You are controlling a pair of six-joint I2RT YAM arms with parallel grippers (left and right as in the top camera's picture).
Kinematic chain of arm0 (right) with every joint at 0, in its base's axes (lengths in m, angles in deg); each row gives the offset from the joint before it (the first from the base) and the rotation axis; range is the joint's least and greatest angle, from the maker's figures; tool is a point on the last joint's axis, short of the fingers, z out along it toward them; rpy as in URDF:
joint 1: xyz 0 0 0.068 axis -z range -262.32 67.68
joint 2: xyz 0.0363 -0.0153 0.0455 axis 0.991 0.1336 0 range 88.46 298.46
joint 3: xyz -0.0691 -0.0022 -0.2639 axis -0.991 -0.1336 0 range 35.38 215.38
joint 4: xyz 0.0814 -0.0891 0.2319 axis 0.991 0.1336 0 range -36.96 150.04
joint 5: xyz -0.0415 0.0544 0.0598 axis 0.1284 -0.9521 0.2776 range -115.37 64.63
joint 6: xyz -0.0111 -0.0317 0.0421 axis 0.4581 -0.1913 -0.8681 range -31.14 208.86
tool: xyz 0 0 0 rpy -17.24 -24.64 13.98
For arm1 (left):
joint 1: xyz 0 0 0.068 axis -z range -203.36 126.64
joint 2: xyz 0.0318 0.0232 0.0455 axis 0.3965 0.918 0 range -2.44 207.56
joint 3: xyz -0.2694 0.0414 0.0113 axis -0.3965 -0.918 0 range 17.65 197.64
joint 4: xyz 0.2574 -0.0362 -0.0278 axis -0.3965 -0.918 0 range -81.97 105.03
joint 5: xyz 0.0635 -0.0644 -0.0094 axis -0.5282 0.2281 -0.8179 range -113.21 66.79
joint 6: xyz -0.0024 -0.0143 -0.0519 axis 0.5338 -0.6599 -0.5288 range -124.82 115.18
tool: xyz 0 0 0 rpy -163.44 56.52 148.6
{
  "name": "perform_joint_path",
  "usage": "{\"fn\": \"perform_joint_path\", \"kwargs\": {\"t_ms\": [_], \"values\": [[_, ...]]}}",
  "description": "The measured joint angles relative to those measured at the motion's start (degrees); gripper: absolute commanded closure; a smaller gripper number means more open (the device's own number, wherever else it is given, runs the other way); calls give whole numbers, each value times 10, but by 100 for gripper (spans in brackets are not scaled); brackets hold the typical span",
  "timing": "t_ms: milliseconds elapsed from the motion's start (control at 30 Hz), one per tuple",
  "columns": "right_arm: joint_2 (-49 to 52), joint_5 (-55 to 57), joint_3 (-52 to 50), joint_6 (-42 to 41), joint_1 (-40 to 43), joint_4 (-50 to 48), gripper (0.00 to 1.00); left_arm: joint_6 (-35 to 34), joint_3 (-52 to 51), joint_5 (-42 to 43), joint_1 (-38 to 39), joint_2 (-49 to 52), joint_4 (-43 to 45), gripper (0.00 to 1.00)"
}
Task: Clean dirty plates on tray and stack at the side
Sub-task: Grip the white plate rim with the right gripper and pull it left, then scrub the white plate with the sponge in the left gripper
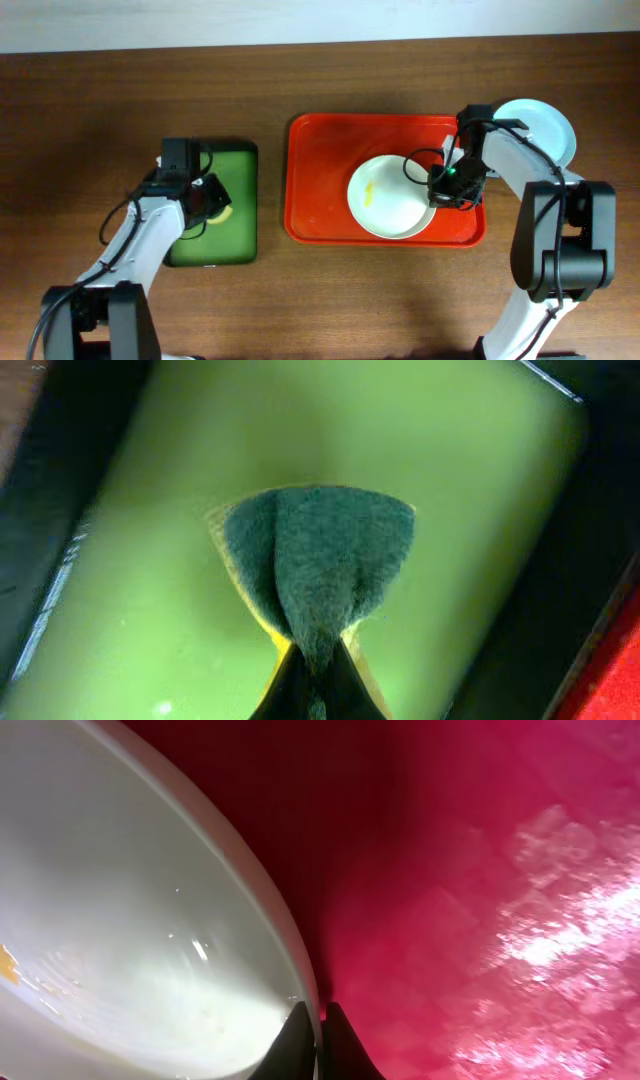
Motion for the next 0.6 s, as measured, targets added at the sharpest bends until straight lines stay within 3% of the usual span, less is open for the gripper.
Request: {"fn": "perform_joint_path", "kwargs": {"t_ms": [167,300,367,467,600], "values": [[0,-6,-1,-17,-68,-35,96,0,-26,19,0,61,45,100],[0,-6,-1,-18,-105,-54,96,13,-4,8,0,63,4,100],[0,-6,-1,-19,-123,-69,96,22,18,0,0,44,-55,100],[0,3,-1,-20,-134,-81,96,26,36,3,0,-46,-70,100],[0,3,-1,-20,-138,-102,96,28,38,100,18,-63,-75,100]]}}
